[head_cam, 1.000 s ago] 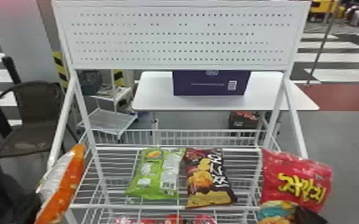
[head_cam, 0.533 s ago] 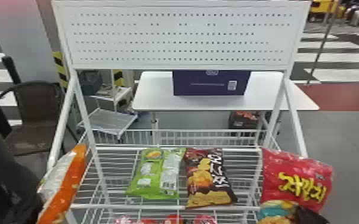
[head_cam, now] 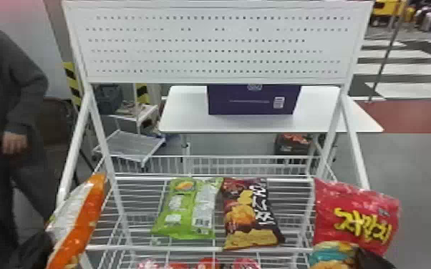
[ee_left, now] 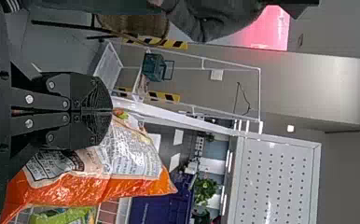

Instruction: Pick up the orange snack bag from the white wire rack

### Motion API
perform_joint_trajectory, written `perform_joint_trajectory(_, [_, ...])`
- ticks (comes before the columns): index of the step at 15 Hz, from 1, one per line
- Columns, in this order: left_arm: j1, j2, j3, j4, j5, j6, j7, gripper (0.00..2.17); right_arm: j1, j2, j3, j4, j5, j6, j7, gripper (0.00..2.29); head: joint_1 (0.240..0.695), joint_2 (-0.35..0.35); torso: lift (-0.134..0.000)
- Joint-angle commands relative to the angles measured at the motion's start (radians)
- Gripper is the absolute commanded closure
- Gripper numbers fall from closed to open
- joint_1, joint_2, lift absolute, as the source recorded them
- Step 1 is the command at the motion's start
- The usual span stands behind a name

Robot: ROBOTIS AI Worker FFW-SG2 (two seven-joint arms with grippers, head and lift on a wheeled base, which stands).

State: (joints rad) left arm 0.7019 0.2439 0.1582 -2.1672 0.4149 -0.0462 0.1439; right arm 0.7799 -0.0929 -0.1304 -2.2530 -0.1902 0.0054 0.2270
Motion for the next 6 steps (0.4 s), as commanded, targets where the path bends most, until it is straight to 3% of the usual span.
perform_joint_trajectory(1, [0.001,0.0,0.0,-0.002,-0.001,-0.001,0.0,1.87,0.001,-0.002,0.0,0.0,0.0,0.0,0.0,2.22,0.499,0.0,0.0])
perform_joint_trajectory(6, [0.001,-0.002,-0.005,-0.011,-0.001,-0.001,0.0,1.87,-0.001,-0.002,-0.002,0.0,-0.003,-0.003,0.0,2.22,0.499,0.0,0.0])
